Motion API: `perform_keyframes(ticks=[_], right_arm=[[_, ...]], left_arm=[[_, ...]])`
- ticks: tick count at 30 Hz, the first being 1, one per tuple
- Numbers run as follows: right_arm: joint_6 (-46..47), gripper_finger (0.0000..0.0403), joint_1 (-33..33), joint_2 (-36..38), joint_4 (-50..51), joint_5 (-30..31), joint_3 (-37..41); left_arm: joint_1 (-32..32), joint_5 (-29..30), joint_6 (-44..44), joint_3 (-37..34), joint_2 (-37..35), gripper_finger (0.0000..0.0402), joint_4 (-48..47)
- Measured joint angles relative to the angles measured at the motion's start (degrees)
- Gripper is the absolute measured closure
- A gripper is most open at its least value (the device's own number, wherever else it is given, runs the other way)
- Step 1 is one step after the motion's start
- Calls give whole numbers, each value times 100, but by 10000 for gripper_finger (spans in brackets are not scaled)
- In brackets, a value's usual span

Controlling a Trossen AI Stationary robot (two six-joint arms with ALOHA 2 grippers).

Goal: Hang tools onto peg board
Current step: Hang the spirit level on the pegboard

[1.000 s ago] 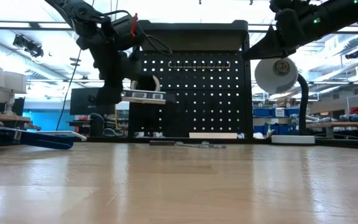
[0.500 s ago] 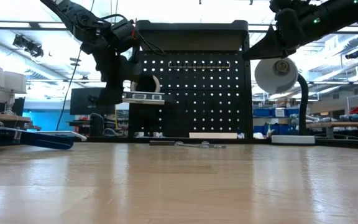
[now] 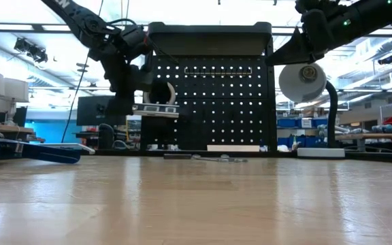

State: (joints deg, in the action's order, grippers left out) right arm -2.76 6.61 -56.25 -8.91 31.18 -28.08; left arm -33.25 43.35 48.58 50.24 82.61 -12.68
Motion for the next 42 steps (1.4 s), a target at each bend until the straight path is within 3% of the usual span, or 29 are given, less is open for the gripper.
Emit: perform_keyframes(ticks=[23, 34, 42], right_arm=[[-24, 292, 0, 0, -4, 0, 0], [-43, 292, 0, 0, -44, 0, 0], [-45, 292, 0, 2, -42, 0, 0]], left_arm=[[-338, -698, -49, 9, 0, 244, -284], [-460, -805, 648, 9, 38, 244, 146], [-617, -849, 643, 7, 287, 244, 204]])
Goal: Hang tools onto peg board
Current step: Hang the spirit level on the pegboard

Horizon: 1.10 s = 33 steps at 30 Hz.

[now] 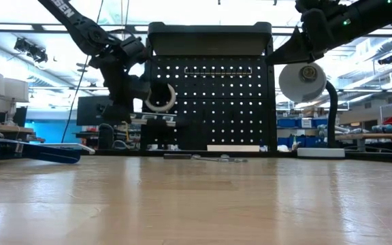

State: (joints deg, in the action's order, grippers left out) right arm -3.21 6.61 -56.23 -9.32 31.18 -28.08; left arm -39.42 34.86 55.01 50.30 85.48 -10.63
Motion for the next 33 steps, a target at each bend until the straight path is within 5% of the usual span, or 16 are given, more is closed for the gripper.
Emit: perform_keyframes(ticks=[33], right_arm=[[1, 292, 0, -2, 2, 0, 0]], left_arm=[[9, -58, -12, -2, 135, 183, 347]])
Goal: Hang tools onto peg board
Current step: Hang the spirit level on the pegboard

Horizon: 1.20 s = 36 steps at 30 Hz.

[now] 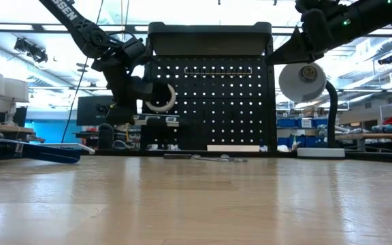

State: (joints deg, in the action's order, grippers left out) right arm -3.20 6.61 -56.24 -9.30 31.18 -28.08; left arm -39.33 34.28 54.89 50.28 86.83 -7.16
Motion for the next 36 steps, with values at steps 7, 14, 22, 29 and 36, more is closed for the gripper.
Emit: perform_keyframes(ticks=[7, 14, 22, 29, 36], right_arm=[[0, 291, 0, 2, -2, 0, 0], [0, 291, 0, 0, -2, 0, 0], [0, 291, 0, 1, -2, 0, 0], [0, 291, 0, -1, -4, 0, 0], [0, 291, 0, 2, -4, 0, 0]], left_arm=[[41, -27, -149, 0, 0, 183, 0], [97, -181, -175, 0, 0, 183, 58], [98, -93, -125, -2, 0, 183, 88], [98, -207, -118, -2, -2, 183, 217], [98, -246, -131, -2, -2, 183, 208]])
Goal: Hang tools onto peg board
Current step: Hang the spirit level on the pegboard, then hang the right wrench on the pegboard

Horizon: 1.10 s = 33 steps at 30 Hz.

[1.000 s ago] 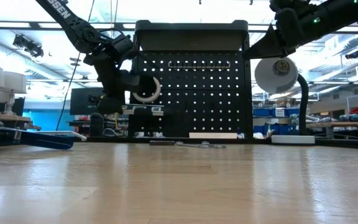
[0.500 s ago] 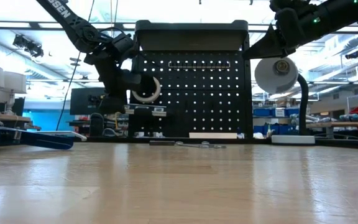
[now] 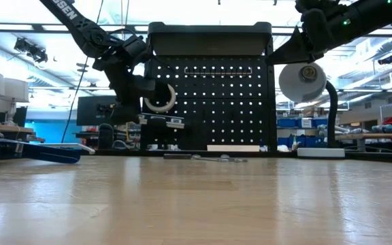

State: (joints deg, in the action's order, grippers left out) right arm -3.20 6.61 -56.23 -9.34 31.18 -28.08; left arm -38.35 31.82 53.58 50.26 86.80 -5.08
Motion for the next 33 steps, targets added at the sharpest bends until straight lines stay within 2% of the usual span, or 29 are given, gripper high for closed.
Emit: perform_keyframes(ticks=[8, 18, 24, 33], right_arm=[[0, 291, 0, 0, 0, -2, 0], [1, 292, 0, -1, -2, 0, 0], [0, 292, 0, -1, -2, 0, 0], [0, 292, 0, 0, -4, 0, 0]], left_arm=[[-6, -254, -16, 1, 6, 176, -177], [-33, -227, -129, 0, 81, 128, -215], [-33, -101, 155, 0, 85, 131, -177], [-55, 102, 129, 0, 87, 140, -212]])
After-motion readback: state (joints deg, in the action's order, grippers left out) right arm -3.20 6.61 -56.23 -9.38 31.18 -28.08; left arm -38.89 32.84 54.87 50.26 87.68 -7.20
